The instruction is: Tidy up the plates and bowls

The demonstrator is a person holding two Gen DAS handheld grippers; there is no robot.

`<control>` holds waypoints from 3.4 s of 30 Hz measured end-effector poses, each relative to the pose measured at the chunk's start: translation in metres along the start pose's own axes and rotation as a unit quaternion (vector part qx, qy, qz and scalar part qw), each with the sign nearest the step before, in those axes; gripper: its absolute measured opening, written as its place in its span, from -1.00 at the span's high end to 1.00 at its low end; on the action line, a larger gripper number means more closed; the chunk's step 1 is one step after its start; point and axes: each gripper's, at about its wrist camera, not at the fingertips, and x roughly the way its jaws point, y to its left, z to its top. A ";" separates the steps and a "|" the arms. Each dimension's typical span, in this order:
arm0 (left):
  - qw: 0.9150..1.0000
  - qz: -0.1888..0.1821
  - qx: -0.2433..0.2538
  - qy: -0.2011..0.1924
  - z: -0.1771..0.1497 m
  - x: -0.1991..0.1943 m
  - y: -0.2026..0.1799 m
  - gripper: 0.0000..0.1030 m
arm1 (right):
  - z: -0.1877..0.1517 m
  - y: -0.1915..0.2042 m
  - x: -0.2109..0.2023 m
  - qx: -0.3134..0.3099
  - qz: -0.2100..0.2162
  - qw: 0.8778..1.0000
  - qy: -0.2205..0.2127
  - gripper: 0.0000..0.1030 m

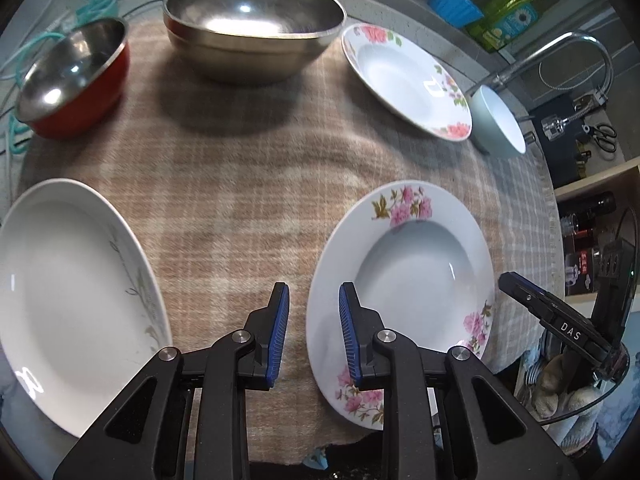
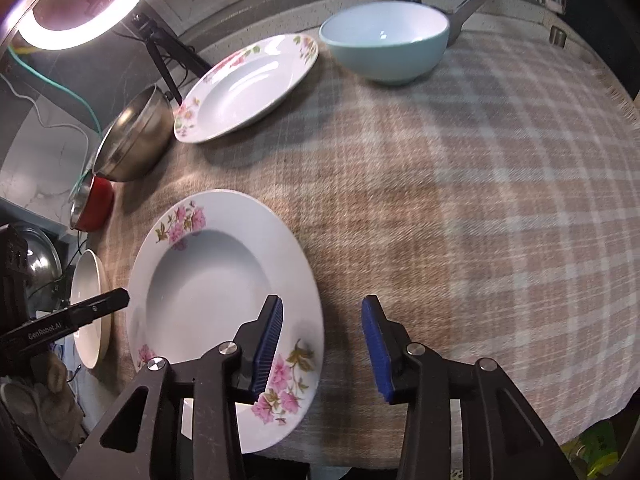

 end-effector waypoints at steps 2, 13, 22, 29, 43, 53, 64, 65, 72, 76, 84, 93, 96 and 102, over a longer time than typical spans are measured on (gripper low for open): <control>1.000 0.001 -0.001 -0.013 0.004 -0.009 0.003 0.56 | 0.002 -0.003 -0.010 -0.002 -0.005 1.000 -0.021 0.27; 0.998 -0.005 0.004 -0.058 0.021 -0.036 0.003 0.56 | 0.010 0.004 -0.042 -0.031 0.003 0.996 -0.089 0.26; 0.997 -0.007 0.009 -0.080 0.032 -0.043 -0.013 0.56 | 0.032 0.017 -0.048 -0.055 0.000 0.995 -0.088 0.23; 0.994 -0.009 -0.023 -0.102 0.037 -0.047 -0.030 0.56 | 0.069 0.013 -0.062 -0.093 0.028 0.992 -0.086 0.23; 0.984 -0.019 -0.125 -0.126 0.046 -0.012 -0.055 0.56 | 0.166 0.023 -0.049 -0.238 0.042 0.969 -0.057 0.17; 0.978 -0.008 -0.165 -0.129 0.062 0.010 -0.061 0.56 | 0.227 0.032 0.000 -0.259 0.077 0.963 0.003 0.18; 0.971 0.001 -0.202 -0.124 0.081 0.026 -0.051 0.56 | 0.269 0.046 0.065 -0.262 0.065 0.960 0.068 0.26; 0.971 0.000 -0.205 -0.124 0.082 0.027 -0.050 0.56 | 0.271 0.048 0.069 -0.265 0.063 0.960 0.071 0.26; 0.970 0.000 -0.212 -0.120 0.091 0.037 -0.043 0.56 | 0.277 0.063 0.092 -0.292 0.037 0.952 0.082 0.38; 0.970 -0.002 -0.217 -0.114 0.094 0.045 -0.040 0.56 | 0.283 0.063 0.102 -0.288 0.030 0.953 0.089 0.39; 0.969 -0.009 -0.221 -0.108 0.101 0.054 -0.038 0.56 | 0.287 0.061 0.113 -0.281 0.035 0.953 0.105 0.52; 0.972 -0.013 -0.209 -0.103 0.108 0.059 -0.040 0.57 | 0.284 0.064 0.122 -0.283 0.037 0.951 0.119 0.67; 0.974 -0.016 -0.204 -0.100 0.111 0.061 -0.042 0.66 | 0.285 0.062 0.122 -0.277 0.039 0.952 0.121 0.70; 0.976 -0.008 -0.195 -0.100 0.116 0.064 -0.048 0.69 | 0.286 0.062 0.122 -0.277 0.036 0.953 0.120 0.75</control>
